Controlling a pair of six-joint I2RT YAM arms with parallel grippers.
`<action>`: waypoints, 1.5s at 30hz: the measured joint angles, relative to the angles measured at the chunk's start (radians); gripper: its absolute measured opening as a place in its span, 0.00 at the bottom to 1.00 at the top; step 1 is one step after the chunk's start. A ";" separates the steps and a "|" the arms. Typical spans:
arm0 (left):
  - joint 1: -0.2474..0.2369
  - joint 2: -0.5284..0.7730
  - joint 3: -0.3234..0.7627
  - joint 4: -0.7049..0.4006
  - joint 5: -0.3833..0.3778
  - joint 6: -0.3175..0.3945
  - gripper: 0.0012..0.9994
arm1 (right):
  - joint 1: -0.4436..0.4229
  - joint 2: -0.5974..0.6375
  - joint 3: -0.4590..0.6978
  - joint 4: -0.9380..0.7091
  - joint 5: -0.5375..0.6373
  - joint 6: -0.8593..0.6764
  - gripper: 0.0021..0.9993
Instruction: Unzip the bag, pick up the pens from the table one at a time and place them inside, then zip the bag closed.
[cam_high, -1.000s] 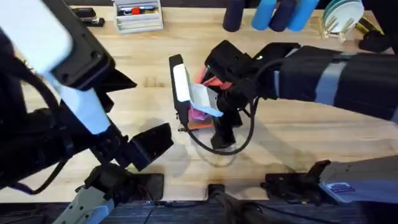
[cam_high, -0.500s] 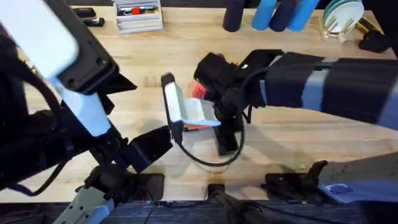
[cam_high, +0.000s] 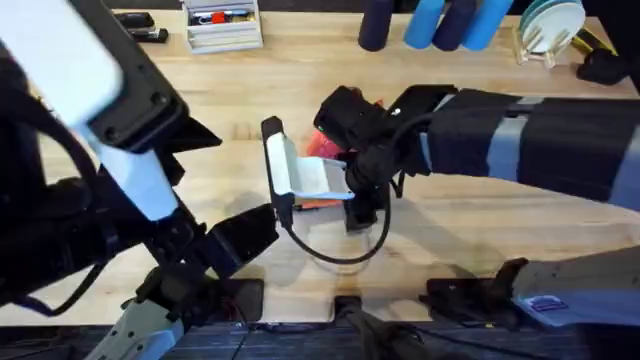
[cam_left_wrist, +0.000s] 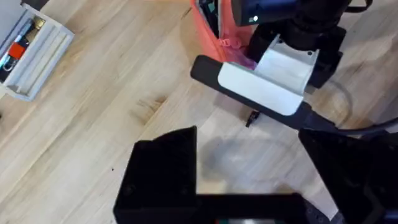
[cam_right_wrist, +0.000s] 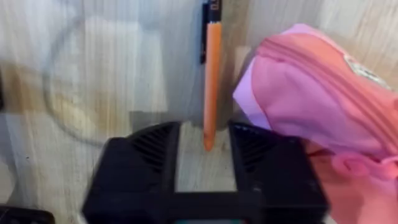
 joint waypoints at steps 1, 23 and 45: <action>0.000 0.000 0.000 0.000 0.000 0.000 0.99 | -0.002 0.000 0.000 0.002 0.002 0.002 0.40; 0.000 0.000 0.000 0.002 0.004 0.000 0.99 | -0.004 -0.004 0.004 -0.021 0.021 0.004 0.03; 0.000 0.000 0.000 0.002 0.004 0.000 0.99 | -0.186 -0.300 -0.068 -0.142 0.108 -0.010 0.03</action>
